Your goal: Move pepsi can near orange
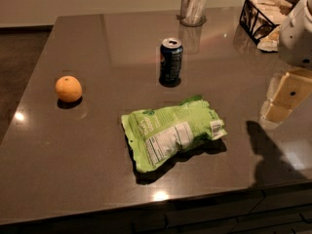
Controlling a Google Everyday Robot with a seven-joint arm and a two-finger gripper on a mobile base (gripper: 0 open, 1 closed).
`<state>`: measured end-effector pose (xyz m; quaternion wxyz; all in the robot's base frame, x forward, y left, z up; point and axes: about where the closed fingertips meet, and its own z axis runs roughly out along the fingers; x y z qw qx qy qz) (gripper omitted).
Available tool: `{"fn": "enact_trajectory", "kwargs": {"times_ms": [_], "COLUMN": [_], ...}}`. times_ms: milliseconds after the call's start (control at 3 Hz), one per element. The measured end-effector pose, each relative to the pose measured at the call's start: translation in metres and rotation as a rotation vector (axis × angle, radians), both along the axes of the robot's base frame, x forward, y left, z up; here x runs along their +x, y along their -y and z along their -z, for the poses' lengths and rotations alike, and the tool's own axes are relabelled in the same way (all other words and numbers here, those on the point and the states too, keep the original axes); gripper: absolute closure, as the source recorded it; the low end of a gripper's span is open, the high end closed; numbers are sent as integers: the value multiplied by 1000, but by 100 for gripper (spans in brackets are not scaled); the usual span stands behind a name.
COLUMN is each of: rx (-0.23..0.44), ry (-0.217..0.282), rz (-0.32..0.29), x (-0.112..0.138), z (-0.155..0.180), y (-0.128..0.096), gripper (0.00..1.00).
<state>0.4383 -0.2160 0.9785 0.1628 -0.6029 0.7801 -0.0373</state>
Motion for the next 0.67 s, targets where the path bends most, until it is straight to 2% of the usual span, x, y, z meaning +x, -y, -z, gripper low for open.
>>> {"fn": "enact_trajectory", "kwargs": {"times_ms": [333, 667], "rx": [0, 20], "ry": [0, 4], "rz": [0, 12], "x": [0, 11], "z": [0, 4], "y": [0, -10], "gripper": [0, 0]}}
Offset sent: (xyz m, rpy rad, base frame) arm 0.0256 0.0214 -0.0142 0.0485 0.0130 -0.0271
